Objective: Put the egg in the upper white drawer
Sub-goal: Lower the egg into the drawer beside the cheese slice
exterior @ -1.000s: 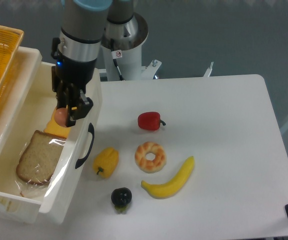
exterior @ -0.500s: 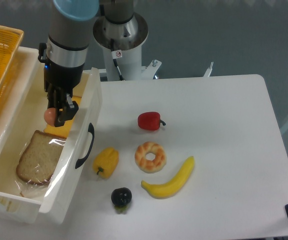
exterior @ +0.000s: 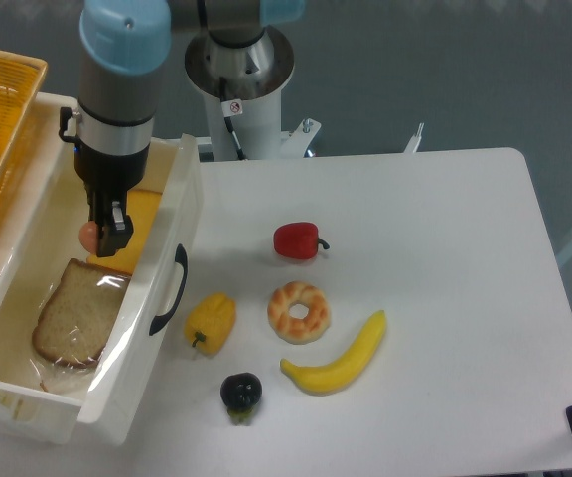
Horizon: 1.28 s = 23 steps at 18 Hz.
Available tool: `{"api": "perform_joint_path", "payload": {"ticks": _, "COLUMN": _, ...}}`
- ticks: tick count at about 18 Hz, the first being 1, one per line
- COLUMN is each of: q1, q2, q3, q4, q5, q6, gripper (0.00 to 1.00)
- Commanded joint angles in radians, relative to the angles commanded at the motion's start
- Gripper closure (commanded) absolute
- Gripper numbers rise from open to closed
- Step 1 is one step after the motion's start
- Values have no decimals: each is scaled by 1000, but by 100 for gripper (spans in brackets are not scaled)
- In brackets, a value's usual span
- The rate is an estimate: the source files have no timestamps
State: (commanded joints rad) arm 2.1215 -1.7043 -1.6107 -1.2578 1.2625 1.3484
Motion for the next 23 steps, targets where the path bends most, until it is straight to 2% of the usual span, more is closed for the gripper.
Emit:
{"api": "perform_joint_path", "payload": {"ticks": 18, "q1": -26, "q2": -28, "q3": -15, "q4": 3, "q5": 0, "q6": -2, "gripper": 82}}
{"api": "perform_joint_path", "payload": {"ticks": 23, "q1": -26, "q2": -34, "q3": -14, "q4": 3, "q5": 0, "q6": -2, "gripper": 77}}
